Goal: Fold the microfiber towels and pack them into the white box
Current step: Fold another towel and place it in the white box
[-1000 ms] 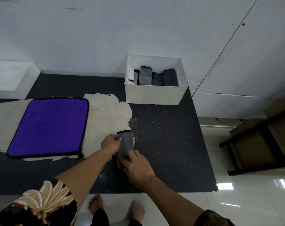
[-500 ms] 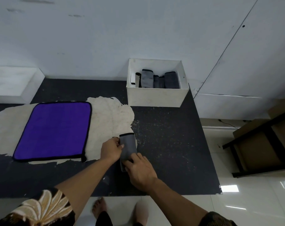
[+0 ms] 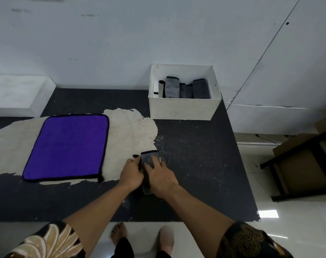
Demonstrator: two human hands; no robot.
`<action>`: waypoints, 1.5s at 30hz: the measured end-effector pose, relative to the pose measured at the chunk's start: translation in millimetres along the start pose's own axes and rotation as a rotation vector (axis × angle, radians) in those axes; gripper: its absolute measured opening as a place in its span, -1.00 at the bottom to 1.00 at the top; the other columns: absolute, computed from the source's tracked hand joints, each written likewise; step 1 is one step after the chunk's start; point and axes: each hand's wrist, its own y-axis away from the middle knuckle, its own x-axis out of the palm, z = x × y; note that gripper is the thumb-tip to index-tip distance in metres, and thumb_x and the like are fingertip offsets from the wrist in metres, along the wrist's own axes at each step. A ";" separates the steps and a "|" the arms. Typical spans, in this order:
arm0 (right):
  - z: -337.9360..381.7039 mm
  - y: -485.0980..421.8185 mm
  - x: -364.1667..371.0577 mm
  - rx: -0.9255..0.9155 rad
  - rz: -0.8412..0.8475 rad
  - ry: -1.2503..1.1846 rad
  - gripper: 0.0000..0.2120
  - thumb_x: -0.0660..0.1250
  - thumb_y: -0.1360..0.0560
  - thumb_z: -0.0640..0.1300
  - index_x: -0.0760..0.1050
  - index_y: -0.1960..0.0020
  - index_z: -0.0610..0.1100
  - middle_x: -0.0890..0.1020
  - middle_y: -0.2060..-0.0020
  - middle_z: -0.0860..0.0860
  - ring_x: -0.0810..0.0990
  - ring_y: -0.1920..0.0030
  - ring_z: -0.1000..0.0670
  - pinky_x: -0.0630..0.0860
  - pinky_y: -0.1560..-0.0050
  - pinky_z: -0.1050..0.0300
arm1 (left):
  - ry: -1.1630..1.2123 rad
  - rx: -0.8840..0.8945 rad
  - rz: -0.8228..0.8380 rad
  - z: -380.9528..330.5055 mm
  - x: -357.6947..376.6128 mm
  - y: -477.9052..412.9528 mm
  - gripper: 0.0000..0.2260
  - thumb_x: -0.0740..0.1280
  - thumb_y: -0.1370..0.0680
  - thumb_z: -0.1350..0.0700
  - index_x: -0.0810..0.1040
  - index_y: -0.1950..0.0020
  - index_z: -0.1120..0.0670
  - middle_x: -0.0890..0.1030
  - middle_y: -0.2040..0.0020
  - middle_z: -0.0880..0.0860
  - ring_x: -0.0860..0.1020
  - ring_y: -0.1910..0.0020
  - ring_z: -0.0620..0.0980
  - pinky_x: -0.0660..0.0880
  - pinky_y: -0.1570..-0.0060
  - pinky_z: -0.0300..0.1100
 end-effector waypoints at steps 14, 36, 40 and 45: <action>-10.6 -25.7 5.7 -0.045 0.059 -0.067 -0.18 0.38 -0.48 -0.16 0.01 -0.60 0.02 -0.20 -0.60 0.00 0.47 -0.31 -0.24 0.48 -0.20 -0.09 | -0.179 -0.057 0.157 -11.4 11.5 38.0 -0.17 0.39 -0.53 0.07 -0.12 -0.60 0.02 0.29 -0.30 0.19 0.50 -0.12 0.19 0.48 -0.20 0.02; 6.9 -29.9 -51.6 0.363 -0.293 -1.585 -0.74 0.46 -0.39 -0.32 0.60 -0.04 -0.12 0.71 0.12 -0.10 0.71 0.11 -0.05 0.61 0.24 0.12 | 0.183 0.183 0.038 -47.5 -58.7 30.6 -0.42 0.14 -0.65 -0.01 -0.10 -0.59 -0.13 0.37 -0.38 0.07 0.39 -0.35 0.02 0.37 -0.35 -0.03; 17.8 -22.8 -94.0 0.297 -0.498 -1.657 -0.74 0.58 -0.35 -0.14 0.64 -0.02 -0.09 0.74 0.14 -0.02 0.72 0.10 -0.02 0.64 0.15 0.07 | 0.151 0.336 -0.049 -69.1 -90.3 27.1 -0.41 0.17 -0.65 0.04 -0.07 -0.60 -0.07 0.44 -0.26 0.08 0.46 -0.25 0.03 0.45 -0.26 -0.01; 31.0 -6.2 -142.3 0.302 -0.657 -1.700 -0.80 0.59 -0.36 -0.05 0.66 0.08 -0.07 0.73 0.25 0.08 0.71 0.24 0.12 0.55 0.36 0.29 | 0.145 0.470 -0.098 -88.0 -120.5 25.5 -0.45 0.16 -0.66 0.07 0.00 -0.60 -0.05 0.46 -0.12 0.04 0.48 -0.14 -0.01 0.43 -0.14 -0.17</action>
